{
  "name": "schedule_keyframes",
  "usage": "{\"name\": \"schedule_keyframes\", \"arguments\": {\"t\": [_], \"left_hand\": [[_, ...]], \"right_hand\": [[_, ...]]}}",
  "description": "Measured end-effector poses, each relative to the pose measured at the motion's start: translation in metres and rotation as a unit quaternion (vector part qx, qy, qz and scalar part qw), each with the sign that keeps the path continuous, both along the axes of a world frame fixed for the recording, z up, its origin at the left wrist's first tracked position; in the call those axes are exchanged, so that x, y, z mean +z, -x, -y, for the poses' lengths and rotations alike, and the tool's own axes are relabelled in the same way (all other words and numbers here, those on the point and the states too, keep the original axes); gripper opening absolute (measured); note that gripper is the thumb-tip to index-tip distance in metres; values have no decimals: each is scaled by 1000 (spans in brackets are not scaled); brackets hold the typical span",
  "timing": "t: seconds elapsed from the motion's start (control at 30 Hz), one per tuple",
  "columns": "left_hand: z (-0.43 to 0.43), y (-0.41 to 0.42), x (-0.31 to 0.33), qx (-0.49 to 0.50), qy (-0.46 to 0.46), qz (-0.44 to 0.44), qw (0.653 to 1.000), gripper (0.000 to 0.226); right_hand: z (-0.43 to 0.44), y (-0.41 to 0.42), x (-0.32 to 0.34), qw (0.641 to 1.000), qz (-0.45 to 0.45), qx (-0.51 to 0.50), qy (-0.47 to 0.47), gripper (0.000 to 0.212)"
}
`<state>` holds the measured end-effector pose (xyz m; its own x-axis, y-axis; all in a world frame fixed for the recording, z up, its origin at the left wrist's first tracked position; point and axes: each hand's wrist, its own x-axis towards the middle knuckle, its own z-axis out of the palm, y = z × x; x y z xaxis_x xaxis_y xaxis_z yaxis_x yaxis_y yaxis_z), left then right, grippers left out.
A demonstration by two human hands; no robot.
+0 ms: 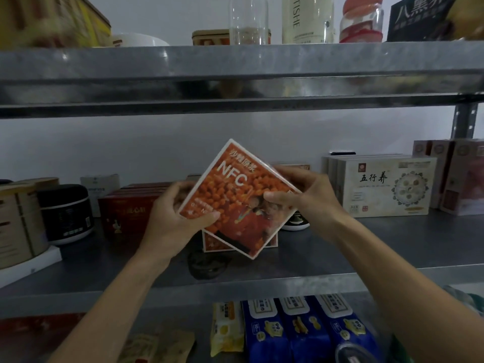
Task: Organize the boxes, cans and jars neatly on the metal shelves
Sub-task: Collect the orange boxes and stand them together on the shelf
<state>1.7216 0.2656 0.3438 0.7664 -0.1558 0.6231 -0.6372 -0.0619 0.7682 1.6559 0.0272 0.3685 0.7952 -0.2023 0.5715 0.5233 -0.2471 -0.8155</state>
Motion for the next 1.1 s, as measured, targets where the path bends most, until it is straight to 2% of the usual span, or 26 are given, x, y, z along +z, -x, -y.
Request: {"name": "schedule_keyframes", "arguments": {"t": [0.1,0.2,0.3,0.5,0.57,0.63,0.7,0.8,0.83,0.9,0.97,1.1], "left_hand": [[-1,0,-11,30,-59,-14,998,47],[1,2,-28,56,-117,-8,992,41],[5,-3,-46,76,-137,12,988,39],[7,-16,-63,102,-173,-8,980,47],[6,-19,-62,142,-175,6,974,56],[3,-22,-59,164,-168,-5,972,75],[3,-27,-56,131,-141,-49,980,99],[8,-30,-51,38,-108,-91,989,116],[11,-31,-51,7,-107,-91,990,115],[15,-33,-52,-31,-104,-77,991,107],[15,-35,-54,-39,-91,-62,993,103],[6,-39,-53,-28,-65,-47,996,104]], "right_hand": [[-2,-7,5,1000,16,-20,-14,62],[-4,-14,4,999,30,-35,-2,63],[-6,-21,-6,998,32,-53,28,65],[-9,-26,-27,995,28,-78,51,69],[-9,-28,-30,988,54,-123,76,74],[-8,-29,-34,977,88,-171,93,80],[-5,-32,-41,974,96,-187,89,89],[-6,-31,-50,990,17,-139,35,109],[-8,-30,-53,994,-14,-108,20,109],[-13,-32,-58,997,-32,-61,19,93],[-19,-33,-61,998,-29,-52,25,80],[-31,-43,-61,998,-20,-47,24,74]]}}
